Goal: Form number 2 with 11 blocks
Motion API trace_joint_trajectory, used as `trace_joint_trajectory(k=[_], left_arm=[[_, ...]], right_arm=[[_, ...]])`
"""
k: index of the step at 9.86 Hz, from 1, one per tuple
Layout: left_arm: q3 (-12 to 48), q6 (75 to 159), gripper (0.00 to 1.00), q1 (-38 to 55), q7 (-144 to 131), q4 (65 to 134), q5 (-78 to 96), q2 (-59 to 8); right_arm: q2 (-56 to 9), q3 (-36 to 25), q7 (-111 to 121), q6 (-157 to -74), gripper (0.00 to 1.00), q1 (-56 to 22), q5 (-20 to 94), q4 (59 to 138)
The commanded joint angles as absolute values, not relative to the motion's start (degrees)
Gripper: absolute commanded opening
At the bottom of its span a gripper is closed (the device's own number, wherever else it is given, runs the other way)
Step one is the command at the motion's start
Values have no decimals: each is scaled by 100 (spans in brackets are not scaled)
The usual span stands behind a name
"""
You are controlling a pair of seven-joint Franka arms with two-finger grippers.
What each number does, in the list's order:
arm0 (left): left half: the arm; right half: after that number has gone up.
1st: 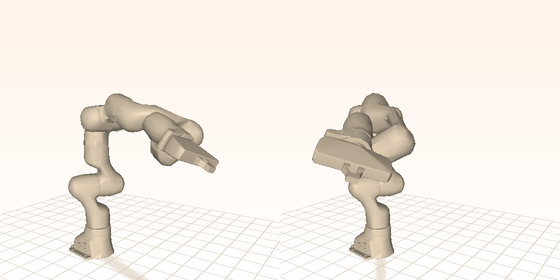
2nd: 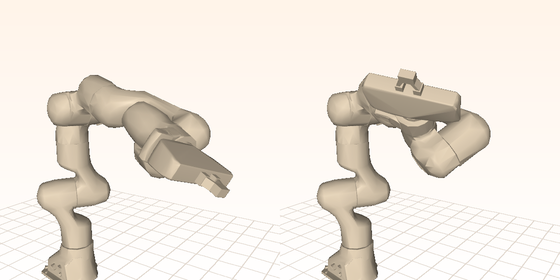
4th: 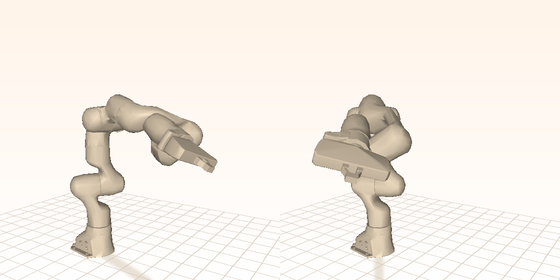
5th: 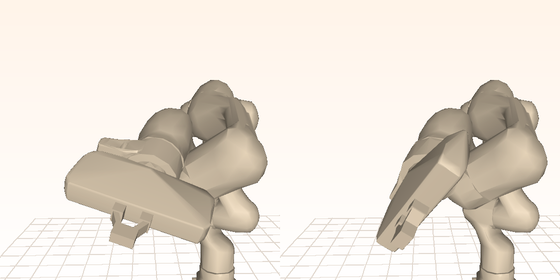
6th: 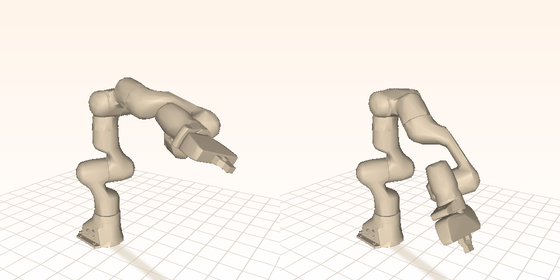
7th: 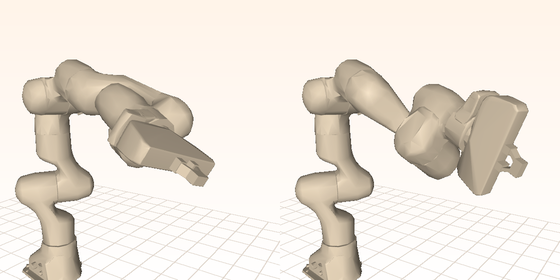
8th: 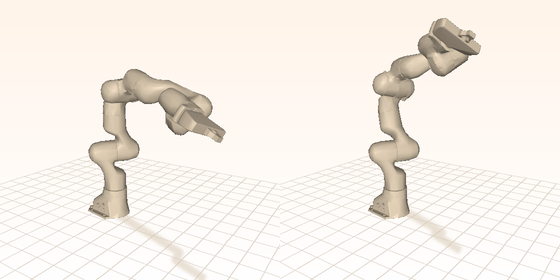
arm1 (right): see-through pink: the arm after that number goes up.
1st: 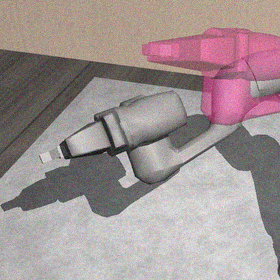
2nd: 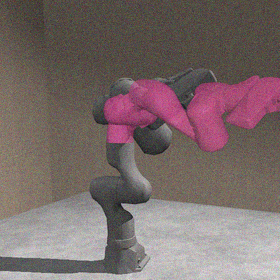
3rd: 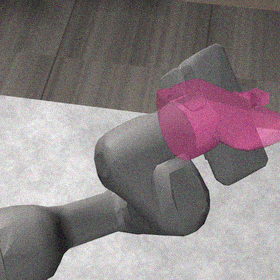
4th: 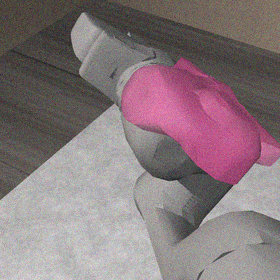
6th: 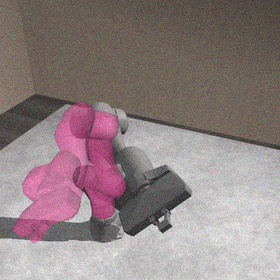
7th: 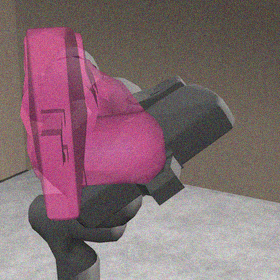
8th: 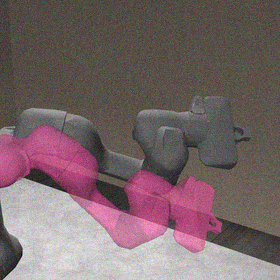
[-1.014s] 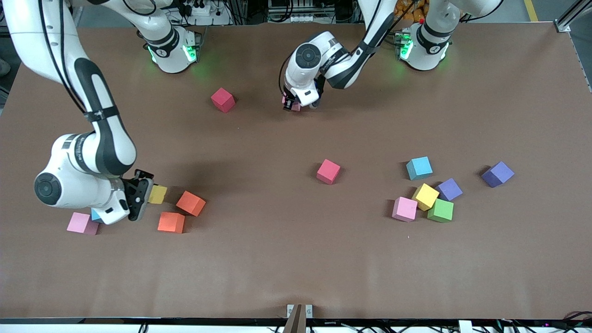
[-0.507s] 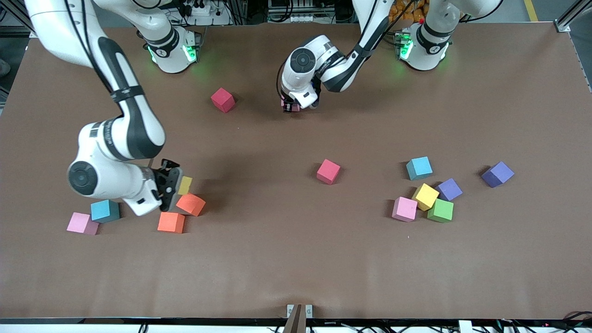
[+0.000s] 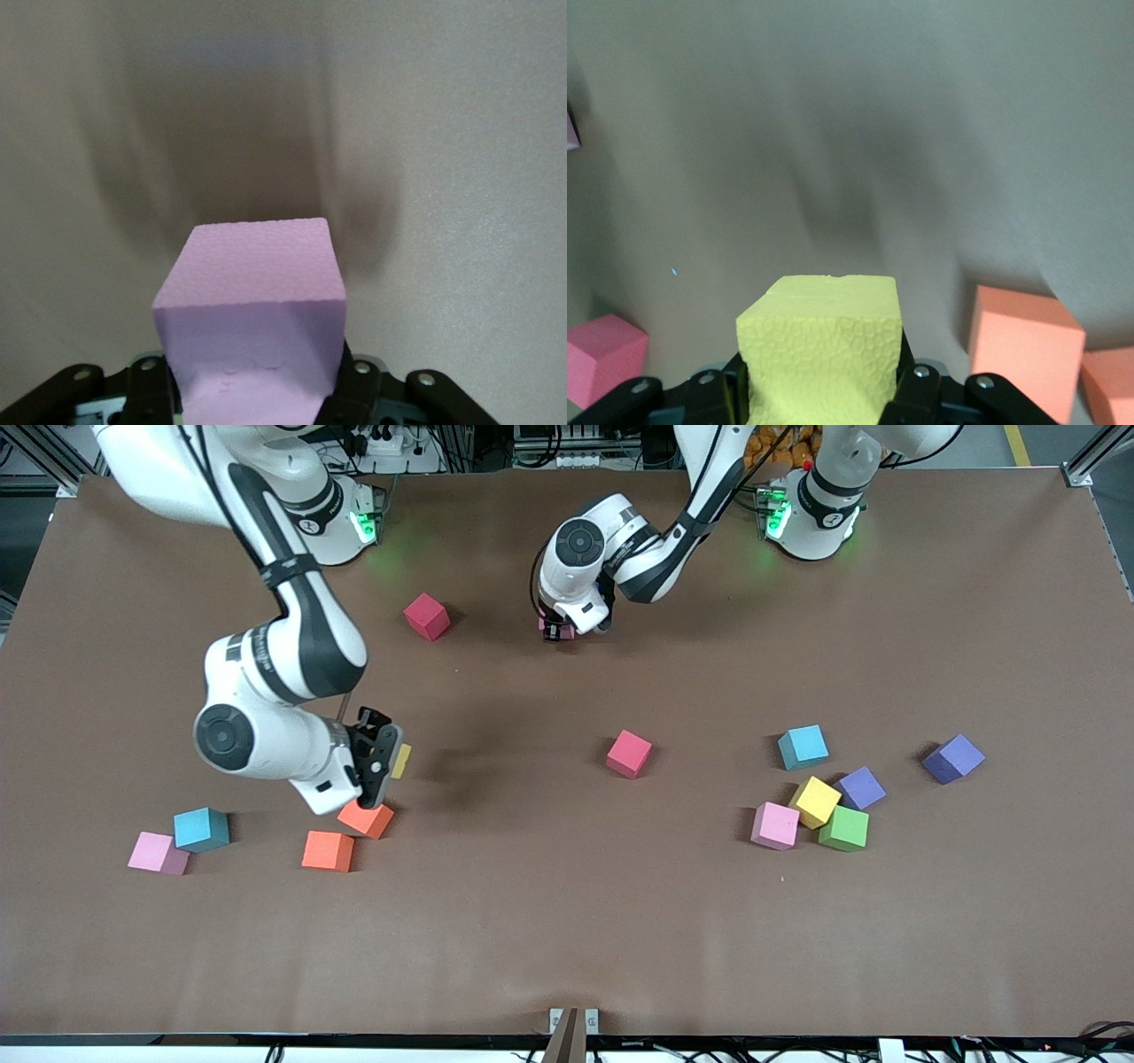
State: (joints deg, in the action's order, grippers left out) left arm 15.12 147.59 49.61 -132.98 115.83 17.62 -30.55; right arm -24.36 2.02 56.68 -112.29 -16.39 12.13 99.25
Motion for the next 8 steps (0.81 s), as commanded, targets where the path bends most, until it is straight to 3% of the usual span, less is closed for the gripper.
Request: trace_joint_trajectory(k=[1, 2, 3, 8], left_arm=[[1450, 14695, 12, 5045, -13509, 11522, 1652, -3076], [1450, 14687, 74, 5045, -13474, 11531, 1574, -3076], [1450, 14687, 100, 5045, -13500, 11531, 1478, -3067], [1529, 13872, 100, 4975, -13667, 11426, 1468, -2734]], right_arm=[[-1979, 167, 5493, -11809, 21, -1915, 1301, 10632], [-1864, 167, 5502, -12143, 21, -2073, 1301, 10913], [-1724, 167, 5502, -12451, 21, -2222, 1301, 11212], [-1231, 158, 5511, -13770, 21, -3144, 1301, 12435]])
